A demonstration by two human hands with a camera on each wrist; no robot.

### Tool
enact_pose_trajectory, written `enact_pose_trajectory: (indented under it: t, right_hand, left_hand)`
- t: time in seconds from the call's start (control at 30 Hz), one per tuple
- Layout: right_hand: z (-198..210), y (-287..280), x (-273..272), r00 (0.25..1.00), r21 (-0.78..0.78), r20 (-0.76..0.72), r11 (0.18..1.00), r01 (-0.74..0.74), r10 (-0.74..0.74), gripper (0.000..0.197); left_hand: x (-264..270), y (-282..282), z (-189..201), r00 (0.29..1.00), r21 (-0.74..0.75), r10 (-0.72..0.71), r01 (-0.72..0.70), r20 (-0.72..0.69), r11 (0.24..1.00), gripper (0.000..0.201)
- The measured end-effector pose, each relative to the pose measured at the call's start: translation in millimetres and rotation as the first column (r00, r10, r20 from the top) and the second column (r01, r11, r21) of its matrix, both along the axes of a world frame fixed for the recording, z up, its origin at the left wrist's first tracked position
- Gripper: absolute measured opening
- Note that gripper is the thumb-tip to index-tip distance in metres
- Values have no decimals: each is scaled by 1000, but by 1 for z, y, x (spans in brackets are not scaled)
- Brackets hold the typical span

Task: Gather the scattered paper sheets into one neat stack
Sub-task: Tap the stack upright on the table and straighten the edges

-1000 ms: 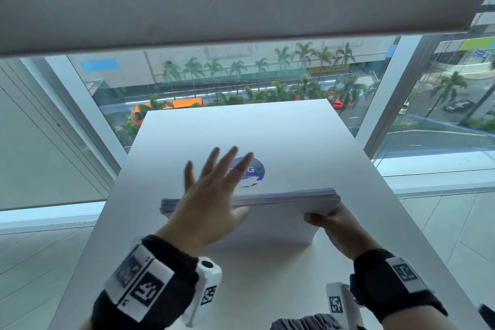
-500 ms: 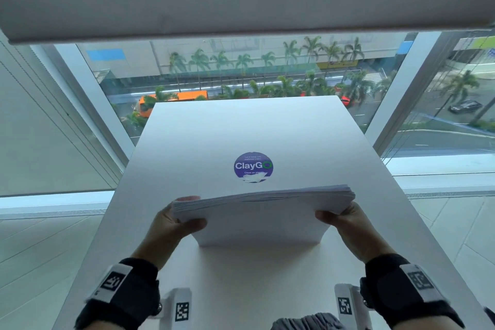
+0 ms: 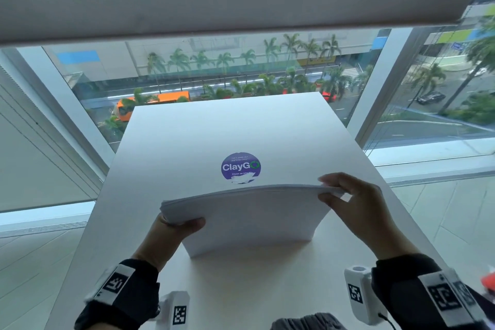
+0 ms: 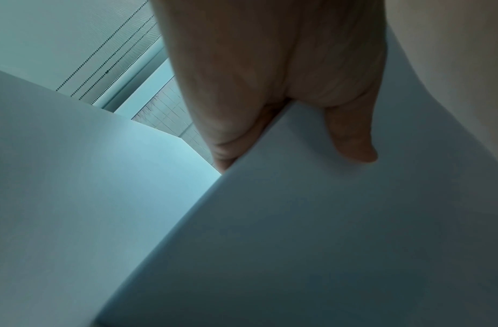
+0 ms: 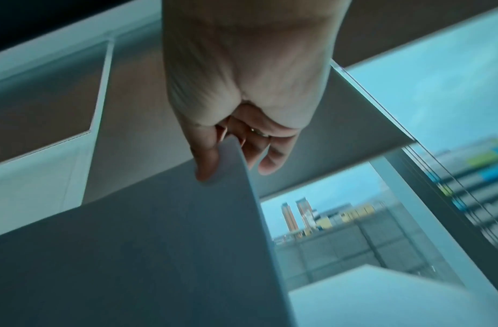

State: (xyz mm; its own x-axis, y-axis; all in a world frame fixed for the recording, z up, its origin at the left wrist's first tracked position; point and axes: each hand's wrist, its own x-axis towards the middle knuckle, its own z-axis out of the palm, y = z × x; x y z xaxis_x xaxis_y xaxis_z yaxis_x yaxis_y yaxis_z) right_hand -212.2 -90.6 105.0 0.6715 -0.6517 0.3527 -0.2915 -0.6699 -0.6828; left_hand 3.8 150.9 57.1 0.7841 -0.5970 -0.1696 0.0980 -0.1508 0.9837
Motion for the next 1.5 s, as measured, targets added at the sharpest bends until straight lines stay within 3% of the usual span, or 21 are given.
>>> enact_pose_trajectory:
  t: [0.1,0.23,0.33,0.43,0.57,0.7,0.9,1.03,1.13,1.23,1.33,1.4,1.5]
  right_hand:
    - [19,7,-2,999,-311,51,950,29,-14,27]
    - [30,18,-1,997,-482,73,874,64,-33,70]
    - [24,31,7,988,-472,-154,879,-74,1,83]
    - [13,34,11,921,-483,-389,846,-228,26,69]
    - [23,38,11,962,-443,-270,893,-82,-46,73]
    - [15,40,13,892,-436,-452,869,-236,15,69]
    - [19,44,11,945,-401,-319,893,-203,72,70]
    - [12,43,12,894,-364,-436,888,-280,103,81]
    - [9,42,13,847,-391,-531,875,-287,41,80]
    - [17,40,15,881,-421,-473,883,-207,-19,76]
    - [26,44,20,851,-376,-525,888,-266,33,78]
    - [26,46,26,797,-297,-598,901,-317,83,80]
    - [33,53,38,865,-383,-498,880,-281,59,84]
  left_hand:
    - [1,0,0,999,-46,-17,16,-30,999,27]
    - [3,1,-2,998,-70,-38,35,-43,997,33]
    - [2,1,-4,998,-93,-40,36,-39,995,29]
    - [2,3,-4,998,-110,-57,52,-41,993,32]
    - [0,4,-4,997,-114,-58,52,-53,992,26]
    - [1,4,-4,996,-131,-52,41,-79,991,16]
    - [1,4,-4,996,-118,-85,81,-31,990,25]
    - [-1,5,-2,992,-153,-72,56,-102,987,12]
    - [-1,6,-2,992,-138,-69,55,-103,989,25]
    - [-4,5,0,993,-140,-75,62,-89,988,22]
    - [-4,5,1,996,-139,-70,61,-62,988,30]
    - [-7,6,4,994,-166,-87,74,-69,983,18]
    - [-8,6,3,994,-171,-82,67,-77,983,24]
